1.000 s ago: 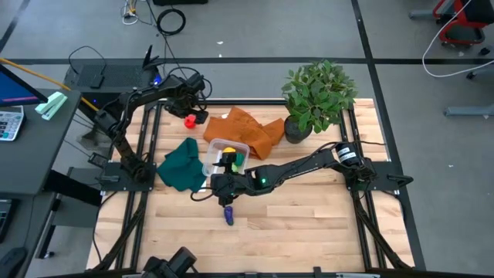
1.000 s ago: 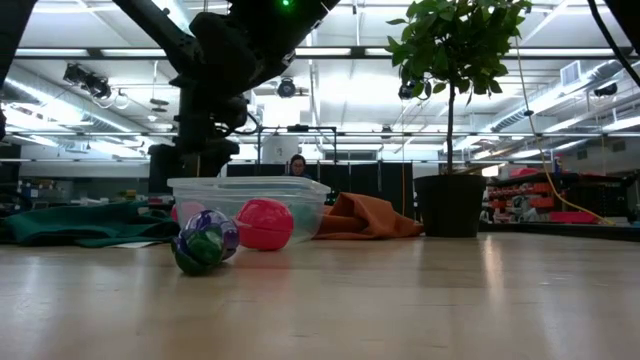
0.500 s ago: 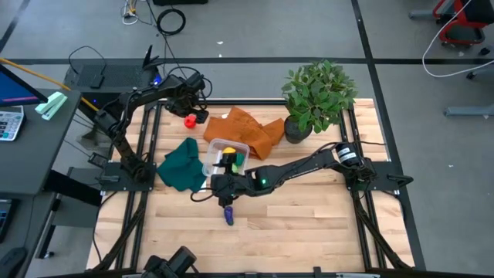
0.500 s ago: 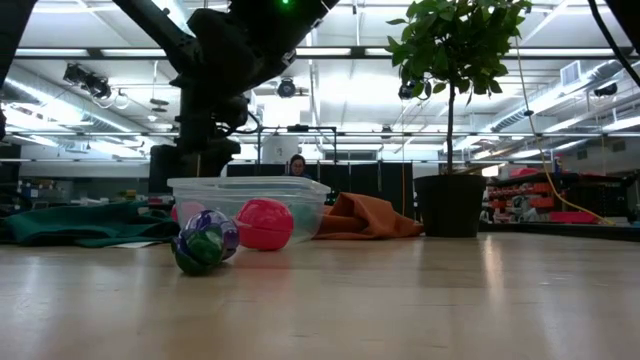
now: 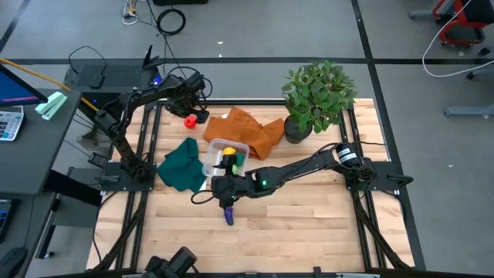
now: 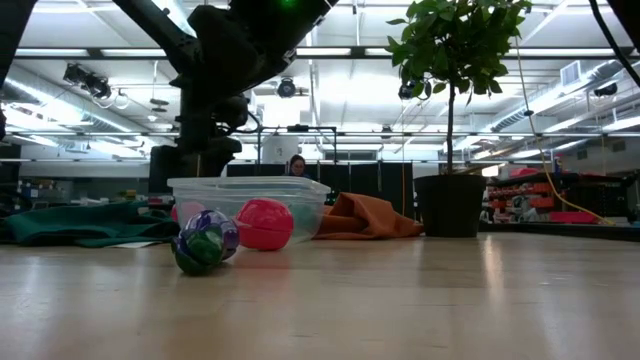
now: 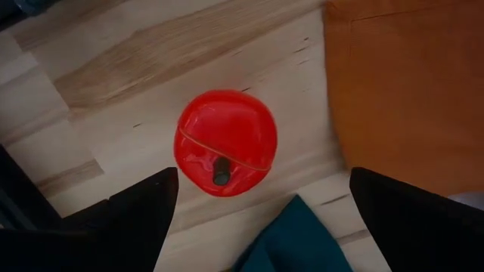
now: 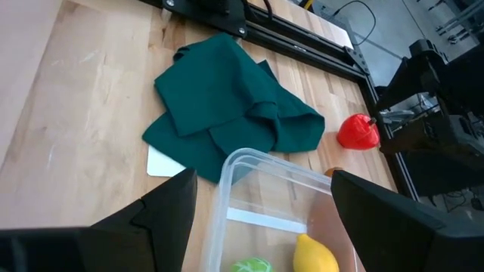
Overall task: Pick and placing Produce into tupperware
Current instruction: Put the red apple into the transparent bin
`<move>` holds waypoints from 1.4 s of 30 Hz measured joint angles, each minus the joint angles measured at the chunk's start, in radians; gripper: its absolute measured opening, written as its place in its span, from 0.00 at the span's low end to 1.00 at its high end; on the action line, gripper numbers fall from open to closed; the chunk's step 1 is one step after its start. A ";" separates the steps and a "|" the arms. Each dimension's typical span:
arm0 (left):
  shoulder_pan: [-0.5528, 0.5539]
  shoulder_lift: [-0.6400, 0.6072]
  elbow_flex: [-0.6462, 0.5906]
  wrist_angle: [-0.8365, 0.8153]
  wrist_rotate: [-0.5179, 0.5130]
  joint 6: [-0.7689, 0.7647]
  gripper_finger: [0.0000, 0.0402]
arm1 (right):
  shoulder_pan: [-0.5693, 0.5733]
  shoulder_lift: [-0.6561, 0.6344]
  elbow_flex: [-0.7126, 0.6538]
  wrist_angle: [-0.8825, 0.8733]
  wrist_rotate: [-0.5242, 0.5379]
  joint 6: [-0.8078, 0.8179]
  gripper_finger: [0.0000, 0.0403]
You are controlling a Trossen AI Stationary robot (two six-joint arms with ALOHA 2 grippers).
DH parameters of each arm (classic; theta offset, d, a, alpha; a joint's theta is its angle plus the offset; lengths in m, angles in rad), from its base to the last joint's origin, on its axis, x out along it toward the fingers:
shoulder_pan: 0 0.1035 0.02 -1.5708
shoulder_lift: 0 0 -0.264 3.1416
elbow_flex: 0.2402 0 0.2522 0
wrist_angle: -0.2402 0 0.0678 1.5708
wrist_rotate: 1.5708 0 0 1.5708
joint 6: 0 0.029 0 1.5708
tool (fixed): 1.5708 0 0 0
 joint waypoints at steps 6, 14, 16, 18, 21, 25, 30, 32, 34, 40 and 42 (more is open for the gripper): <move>0.001 -0.001 -0.009 0.020 0.003 0.000 0.99 | 0.000 0.000 0.000 0.000 0.000 0.000 0.66; 0.001 0.050 -0.009 0.014 -0.006 -0.005 0.99 | 0.003 0.000 0.000 -0.003 0.000 0.024 0.66; 0.001 0.061 -0.009 0.015 -0.016 -0.004 0.99 | 0.005 0.000 0.000 -0.003 0.000 0.025 0.66; 0.000 0.064 -0.009 0.014 -0.029 -0.004 0.99 | 0.008 0.000 0.000 -0.003 0.000 0.026 0.66; 0.001 0.064 -0.009 0.026 -0.048 -0.004 0.99 | 0.010 0.000 0.000 -0.003 0.000 0.026 0.66; 0.001 0.064 -0.009 0.030 -0.050 -0.003 0.99 | 0.010 0.000 0.000 -0.003 0.000 0.026 0.66; 0.000 0.064 -0.009 0.041 -0.050 0.005 0.99 | 0.010 0.000 0.000 -0.003 0.000 0.026 0.66; 0.001 0.064 -0.009 0.041 -0.050 0.005 0.99 | 0.010 0.000 0.000 -0.003 0.000 0.026 0.66; 0.001 0.064 -0.009 0.041 -0.050 0.005 0.99 | 0.010 0.000 0.000 -0.003 0.000 0.026 0.66; 0.001 0.064 -0.009 0.039 -0.050 0.004 0.99 | 0.010 0.000 0.000 -0.003 0.001 0.029 0.66; 0.001 0.064 -0.009 0.039 -0.050 0.004 0.99 | 0.010 0.000 0.000 -0.003 0.001 0.031 0.66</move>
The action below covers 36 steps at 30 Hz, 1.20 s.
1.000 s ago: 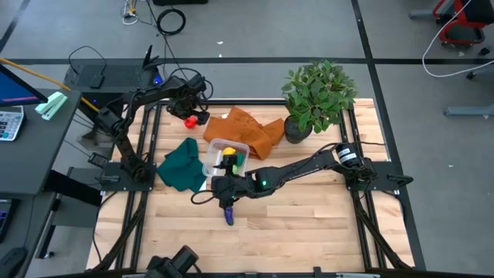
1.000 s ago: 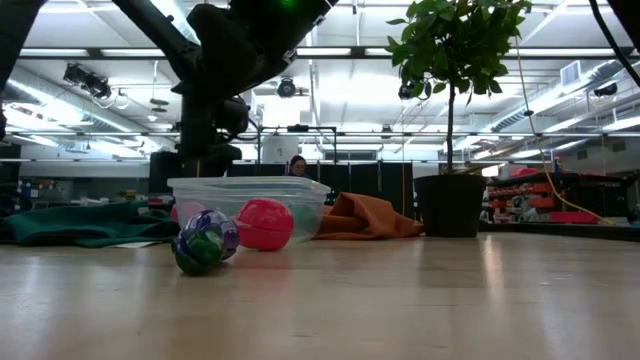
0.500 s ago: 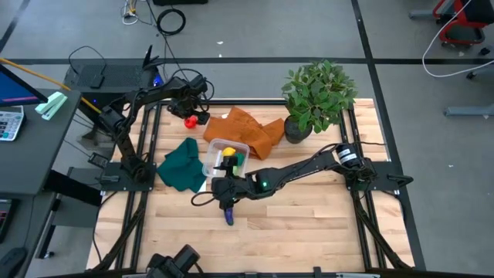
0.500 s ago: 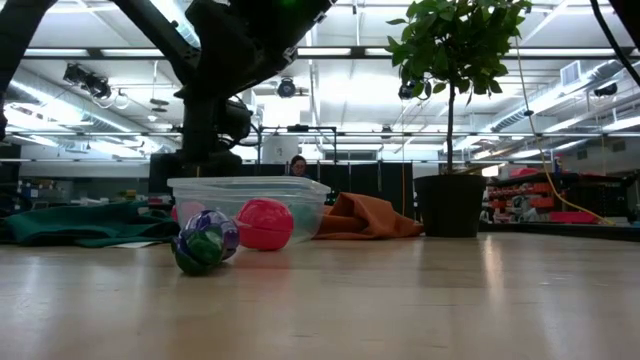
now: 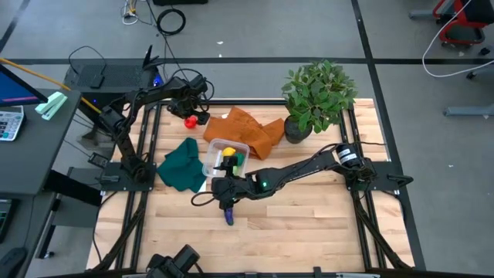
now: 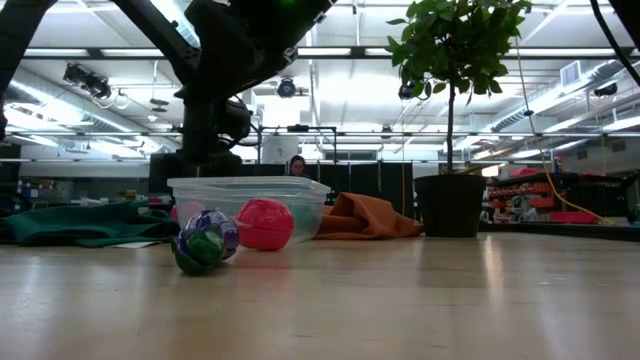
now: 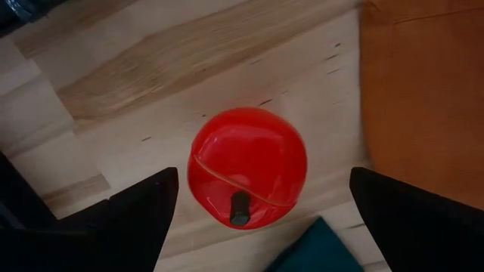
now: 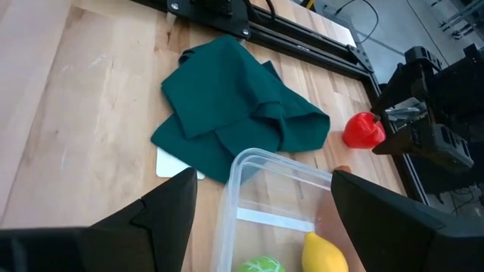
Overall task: Pick and placing Produce into tupperware
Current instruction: Put the red apple into the transparent bin
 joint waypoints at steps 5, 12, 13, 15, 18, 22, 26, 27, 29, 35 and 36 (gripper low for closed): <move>-0.001 0.000 0.000 -0.001 0.000 0.000 0.99 | 0.000 0.000 0.000 0.000 0.000 0.000 0.66; 0.000 0.000 0.000 -0.001 0.000 -0.003 0.99 | 0.000 0.000 0.000 0.000 0.000 0.000 0.66; 0.000 0.000 0.000 -0.001 0.000 -0.005 0.99 | 0.000 0.000 0.000 0.000 0.000 0.000 0.66; 0.000 0.000 0.000 -0.001 0.000 -0.005 0.99 | 0.000 0.000 0.000 0.000 0.000 0.000 0.66; 0.000 0.000 0.000 -0.001 0.000 -0.007 0.99 | 0.000 0.000 0.000 0.000 0.000 0.000 0.66; 0.000 0.000 0.000 -0.001 0.000 -0.011 0.99 | 0.000 0.000 0.000 0.000 0.000 0.000 0.66; 0.000 0.000 0.000 0.000 0.000 -0.011 0.99 | 0.000 0.000 0.000 0.000 0.000 0.001 0.66; 0.000 0.000 0.000 0.000 0.000 -0.011 0.99 | 0.000 0.000 0.000 0.000 0.000 0.001 0.66; 0.000 0.000 0.000 0.001 0.000 -0.011 0.99 | 0.000 0.000 0.000 0.000 0.000 0.001 0.66; 0.000 0.000 0.000 0.004 -0.035 -0.010 0.98 | 0.000 0.000 0.000 0.000 0.000 0.004 0.66; 0.000 0.000 0.000 0.004 -0.037 -0.010 0.97 | 0.000 0.000 0.000 0.000 0.000 0.004 0.66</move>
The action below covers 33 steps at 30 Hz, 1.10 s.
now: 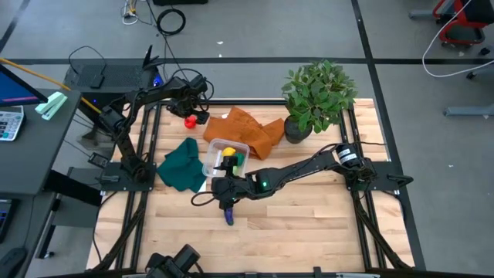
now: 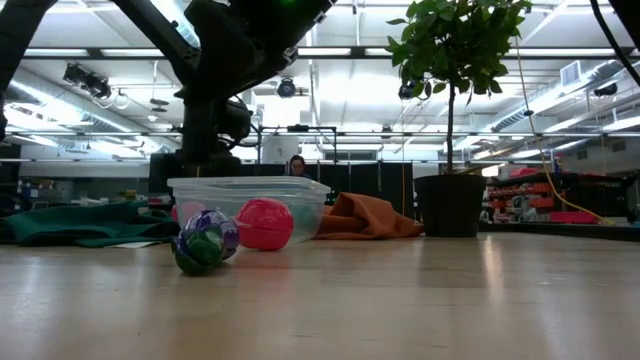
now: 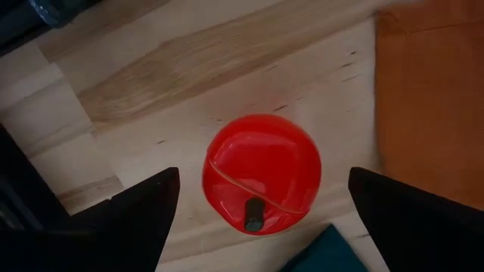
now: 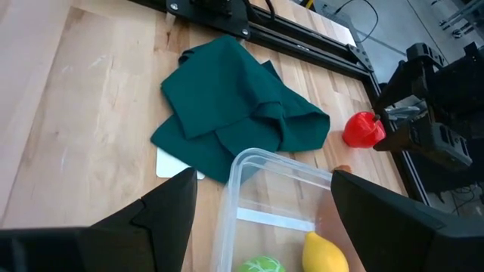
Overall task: Pick and placing Produce into tupperware
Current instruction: Put the red apple into the transparent bin
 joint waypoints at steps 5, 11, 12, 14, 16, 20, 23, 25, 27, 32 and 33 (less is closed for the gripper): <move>0.000 0.000 0.000 0.004 0.000 0.000 0.92 | 0.000 0.000 0.000 0.000 0.000 0.001 0.66; 0.000 0.004 0.000 0.006 0.024 0.000 0.91 | 0.000 0.000 0.000 0.000 0.000 0.001 0.66; 0.000 0.009 0.001 0.007 0.026 0.000 0.91 | 0.000 0.000 0.000 0.000 0.000 0.002 0.66; 0.000 0.023 0.001 0.006 0.026 0.001 0.92 | 0.000 0.000 0.000 0.000 0.000 0.003 0.66; 0.000 0.044 0.001 0.010 0.026 0.005 0.92 | 0.000 0.000 0.000 0.000 0.000 0.002 0.66; 0.000 0.072 0.001 0.010 0.022 0.035 0.92 | 0.000 0.000 0.000 0.000 0.000 0.002 0.66; 0.000 0.078 0.001 0.015 0.008 0.037 0.90 | 0.000 0.000 0.000 0.000 0.000 0.002 0.66; 0.000 0.078 0.001 0.015 0.001 0.037 0.88 | 0.000 0.000 0.000 0.000 0.000 0.002 0.66; 0.000 0.078 0.001 0.014 0.000 0.037 0.85 | 0.000 0.000 0.000 0.000 0.000 0.002 0.66; 0.000 0.078 0.001 0.014 0.000 0.057 0.75 | 0.000 0.000 0.000 0.000 0.000 0.002 0.66; 0.000 0.078 0.001 0.012 0.000 0.059 0.73 | 0.000 0.000 0.000 0.000 0.000 0.001 0.66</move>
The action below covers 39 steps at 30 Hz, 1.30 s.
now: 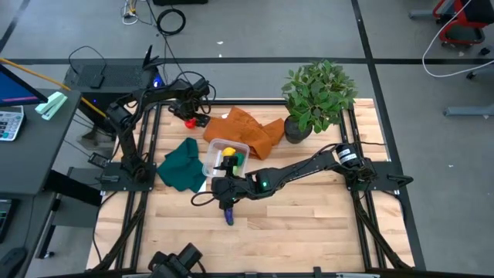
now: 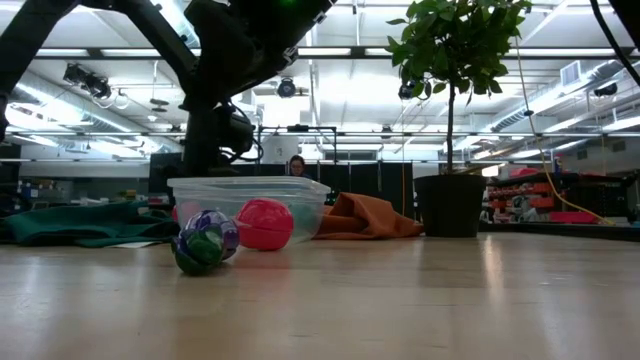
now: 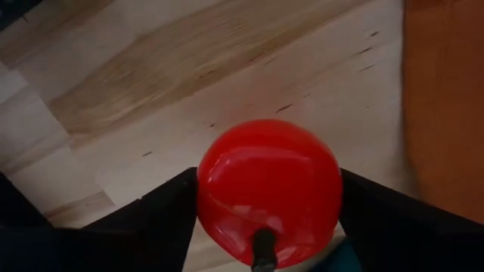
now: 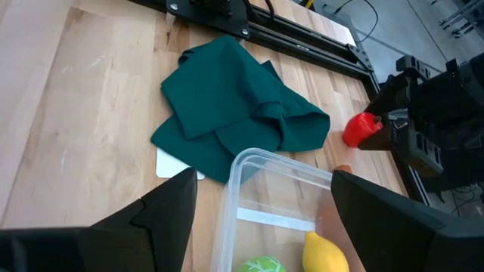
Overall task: Pick and placing Produce into tupperware
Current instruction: Put the red apple into the transparent bin
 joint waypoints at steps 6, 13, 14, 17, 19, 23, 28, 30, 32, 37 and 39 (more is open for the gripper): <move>-0.001 -0.003 0.005 -0.020 0.000 0.021 0.67 | 0.000 0.000 0.000 0.000 0.000 -0.001 0.66; -0.007 -0.024 0.054 -0.118 0.000 0.050 0.68 | 0.000 0.000 0.000 0.000 0.000 -0.002 0.66; -0.010 -0.034 0.063 -0.131 0.001 0.051 0.68 | 0.000 0.000 0.000 0.000 0.000 -0.002 0.66; -0.017 -0.069 0.085 -0.172 0.009 0.056 0.66 | 0.000 0.000 0.000 -0.001 0.000 -0.003 0.66; -0.026 -0.098 0.100 -0.198 0.014 0.056 0.66 | 0.000 0.000 0.000 -0.007 0.000 -0.003 0.66; -0.051 -0.155 0.103 -0.251 0.016 0.056 0.66 | 0.000 0.000 0.000 -0.029 0.003 -0.002 0.66; -0.105 -0.215 0.103 -0.309 0.021 0.045 0.67 | 0.002 0.000 0.000 -0.070 0.006 0.021 0.66; -0.130 -0.239 0.103 -0.323 0.032 0.044 0.66 | 0.002 0.000 0.000 -0.081 0.007 0.026 0.66; -0.160 -0.258 0.103 -0.330 0.046 0.037 0.65 | 0.004 0.000 0.000 -0.094 0.008 0.040 0.66; -0.246 -0.301 0.103 -0.336 0.103 0.012 0.67 | 0.017 0.000 0.000 -0.120 0.048 0.046 0.66; -0.286 -0.309 0.103 -0.335 0.119 0.006 0.67 | 0.026 0.000 0.000 -0.131 0.062 0.046 0.66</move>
